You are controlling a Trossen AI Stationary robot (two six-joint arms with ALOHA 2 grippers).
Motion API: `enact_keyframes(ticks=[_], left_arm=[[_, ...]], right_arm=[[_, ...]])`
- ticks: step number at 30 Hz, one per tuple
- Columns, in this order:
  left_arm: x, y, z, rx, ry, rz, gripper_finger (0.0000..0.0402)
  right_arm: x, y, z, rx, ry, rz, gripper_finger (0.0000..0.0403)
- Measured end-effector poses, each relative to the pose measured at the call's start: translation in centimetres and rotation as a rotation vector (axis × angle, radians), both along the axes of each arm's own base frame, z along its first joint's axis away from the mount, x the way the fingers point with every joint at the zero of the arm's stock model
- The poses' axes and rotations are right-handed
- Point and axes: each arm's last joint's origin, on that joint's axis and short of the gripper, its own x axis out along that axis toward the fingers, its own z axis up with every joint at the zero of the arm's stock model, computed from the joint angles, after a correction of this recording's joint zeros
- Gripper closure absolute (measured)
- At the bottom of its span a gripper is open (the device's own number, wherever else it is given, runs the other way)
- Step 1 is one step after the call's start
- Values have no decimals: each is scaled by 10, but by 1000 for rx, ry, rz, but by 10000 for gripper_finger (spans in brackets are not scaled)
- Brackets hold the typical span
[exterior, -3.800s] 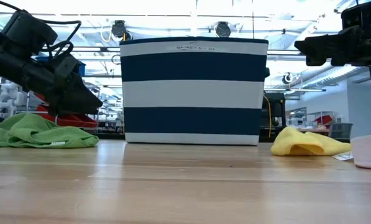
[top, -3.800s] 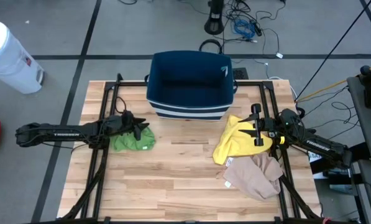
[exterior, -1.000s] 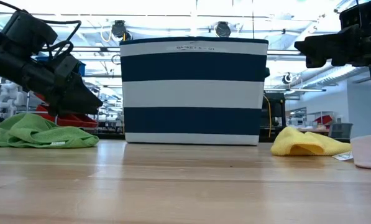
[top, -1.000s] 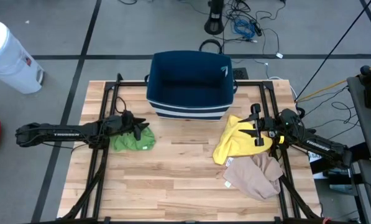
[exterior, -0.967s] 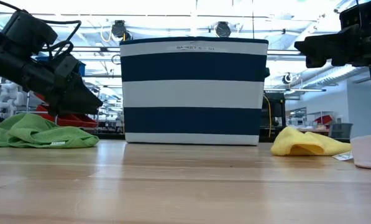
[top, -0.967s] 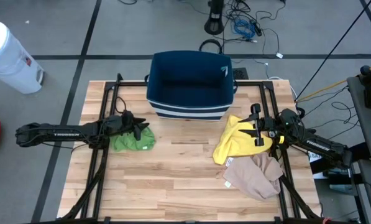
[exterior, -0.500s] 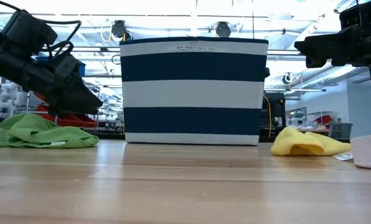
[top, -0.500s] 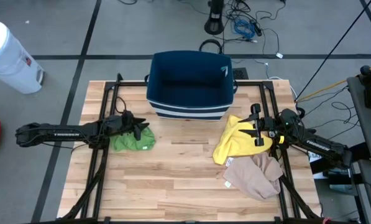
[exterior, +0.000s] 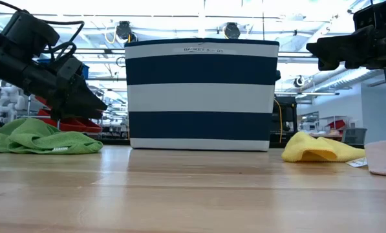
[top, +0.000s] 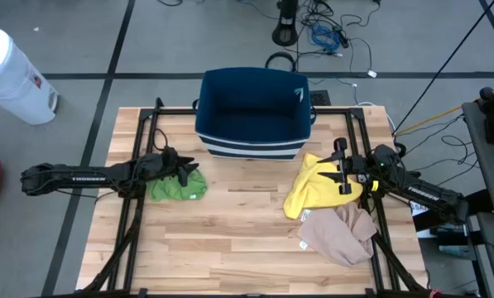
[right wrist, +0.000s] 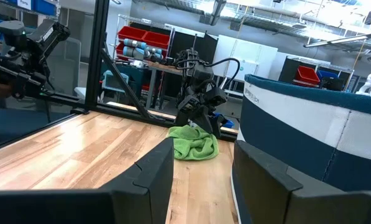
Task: Fold towel
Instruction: Fold the yellow towel
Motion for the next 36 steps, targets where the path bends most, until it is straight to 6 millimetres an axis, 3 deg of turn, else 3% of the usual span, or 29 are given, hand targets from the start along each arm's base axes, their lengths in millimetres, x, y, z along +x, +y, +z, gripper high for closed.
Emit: enact_keyframes(ticks=[36], left_arm=[[0,0,0,1,0,0,209]], right_arm=[[0,0,0,72,8,8,248]])
